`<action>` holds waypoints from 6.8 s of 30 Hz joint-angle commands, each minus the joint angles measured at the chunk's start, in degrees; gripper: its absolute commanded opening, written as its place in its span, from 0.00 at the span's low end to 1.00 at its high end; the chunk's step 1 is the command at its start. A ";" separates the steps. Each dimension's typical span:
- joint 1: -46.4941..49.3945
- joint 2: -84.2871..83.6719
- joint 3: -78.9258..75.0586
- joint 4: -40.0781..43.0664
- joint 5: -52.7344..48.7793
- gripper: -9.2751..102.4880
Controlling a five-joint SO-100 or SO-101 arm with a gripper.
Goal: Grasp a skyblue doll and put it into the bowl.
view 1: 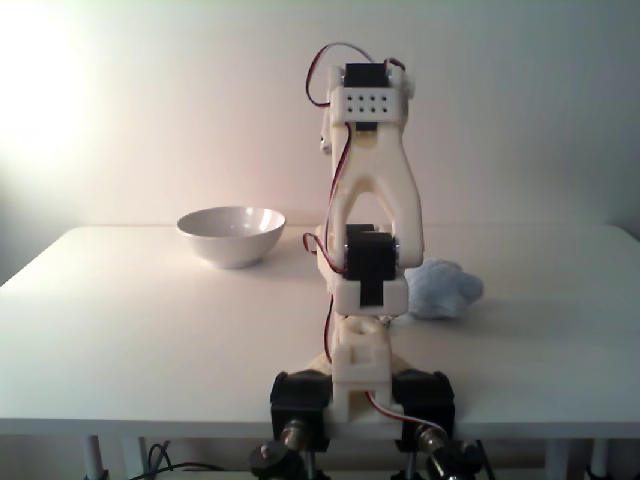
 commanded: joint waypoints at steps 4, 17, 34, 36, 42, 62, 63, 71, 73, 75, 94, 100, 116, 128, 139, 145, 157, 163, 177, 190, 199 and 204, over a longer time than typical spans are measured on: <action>5.71 16.61 -2.46 -0.53 0.18 0.08; 14.33 17.05 -2.46 -0.53 0.26 0.14; 36.21 15.64 -1.49 -0.53 0.18 0.51; 38.06 13.80 -1.49 -0.53 0.18 0.51; 38.76 3.25 -2.81 -0.53 0.26 0.51; 38.76 -23.03 -4.39 -1.49 6.86 0.51; 38.76 -24.35 -4.39 -2.64 6.86 0.51; 38.76 -36.56 -4.31 -17.67 6.68 0.51; 38.50 -38.67 -4.31 -19.60 6.68 0.51; 38.23 -40.25 -4.31 -20.04 6.68 0.51; 38.14 -40.96 4.92 -19.51 6.68 0.78; 38.67 -40.96 9.49 -19.51 6.86 0.80; 38.94 -48.25 10.55 -20.21 6.86 0.73; 39.02 -51.06 10.81 -22.15 6.06 0.60; 43.33 -61.79 10.72 -32.26 6.77 0.61; 42.63 -64.07 10.72 -32.43 6.77 0.61; 38.85 -64.60 10.81 -32.34 6.86 0.60; 38.85 -65.74 11.25 -32.34 6.86 0.60; 39.11 -66.27 11.25 -32.43 6.94 0.40; 39.55 -65.92 10.63 -32.43 5.98 0.08; 39.37 -65.83 7.56 -32.34 5.89 0.08; 38.85 -65.92 2.64 -32.26 5.89 0.08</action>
